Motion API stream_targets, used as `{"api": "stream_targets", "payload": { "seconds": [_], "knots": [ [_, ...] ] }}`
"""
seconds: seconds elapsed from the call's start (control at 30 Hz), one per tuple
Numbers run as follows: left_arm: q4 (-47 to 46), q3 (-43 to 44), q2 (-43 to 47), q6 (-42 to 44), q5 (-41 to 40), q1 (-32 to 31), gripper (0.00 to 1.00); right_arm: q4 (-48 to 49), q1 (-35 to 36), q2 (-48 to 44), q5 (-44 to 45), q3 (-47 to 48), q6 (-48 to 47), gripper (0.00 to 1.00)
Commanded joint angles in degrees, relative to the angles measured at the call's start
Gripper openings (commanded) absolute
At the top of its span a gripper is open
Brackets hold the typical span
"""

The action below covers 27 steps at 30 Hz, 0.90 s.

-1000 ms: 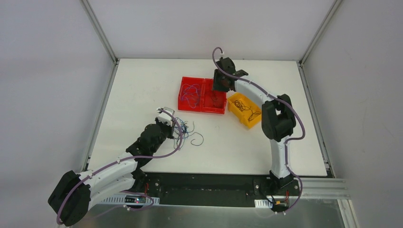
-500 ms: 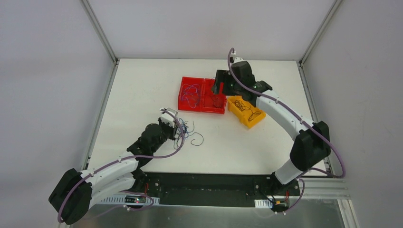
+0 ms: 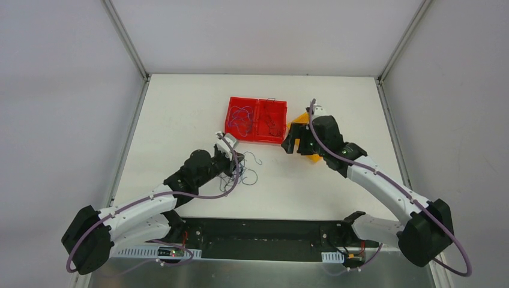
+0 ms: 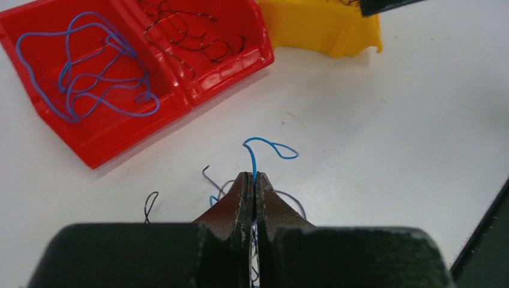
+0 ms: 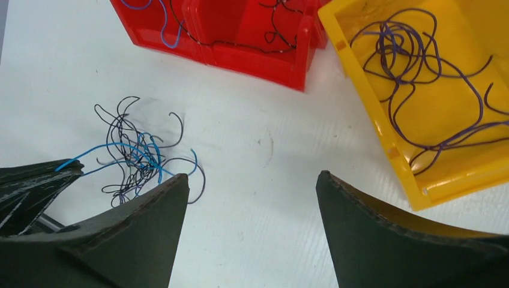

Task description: Untangle the cables

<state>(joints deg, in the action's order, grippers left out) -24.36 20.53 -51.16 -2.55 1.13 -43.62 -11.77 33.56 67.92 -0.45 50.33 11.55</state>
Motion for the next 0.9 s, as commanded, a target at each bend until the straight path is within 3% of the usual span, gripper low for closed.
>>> {"api": "stream_targets", "payload": {
  "seconds": [0.0, 0.3, 0.53, 0.6, 0.67, 0.8, 0.87],
  "knots": [
    [1.6, 7.2, -3.7, -0.4, 2.7, -3.6, 0.00, 3.2, -0.1, -6.0, -1.5, -4.5, 2.5, 0.82],
    [8.5, 21.4, -7.6, -1.1, 7.6, -8.0, 0.00, 3.7, -0.1, -15.9, 2.5, -10.8, 4.2, 0.82],
    [13.7, 23.0, -2.9, -5.1, -0.3, -7.9, 0.00, 2.1, -0.1, -17.5, 1.2, -11.1, 4.3, 0.82],
    [16.2, 22.7, -2.2, -5.2, -0.8, -7.9, 0.00, 2.6, -0.2, -17.1, -2.8, -11.1, 4.3, 0.82],
    [17.9, 21.8, -1.4, -5.4, -0.5, -8.0, 0.07, 3.8, 0.0, -16.3, -6.4, -11.2, 4.2, 0.82],
    [18.6, 19.8, -0.1, -5.5, 0.8, -7.9, 0.42, 4.5, 1.5, -14.6, -7.7, -11.0, 3.4, 0.82],
    [19.6, 19.3, 0.4, -5.5, 0.0, -7.9, 0.49, 4.7, 2.3, -13.8, -7.2, -11.2, 3.4, 0.82]
  ]
}}
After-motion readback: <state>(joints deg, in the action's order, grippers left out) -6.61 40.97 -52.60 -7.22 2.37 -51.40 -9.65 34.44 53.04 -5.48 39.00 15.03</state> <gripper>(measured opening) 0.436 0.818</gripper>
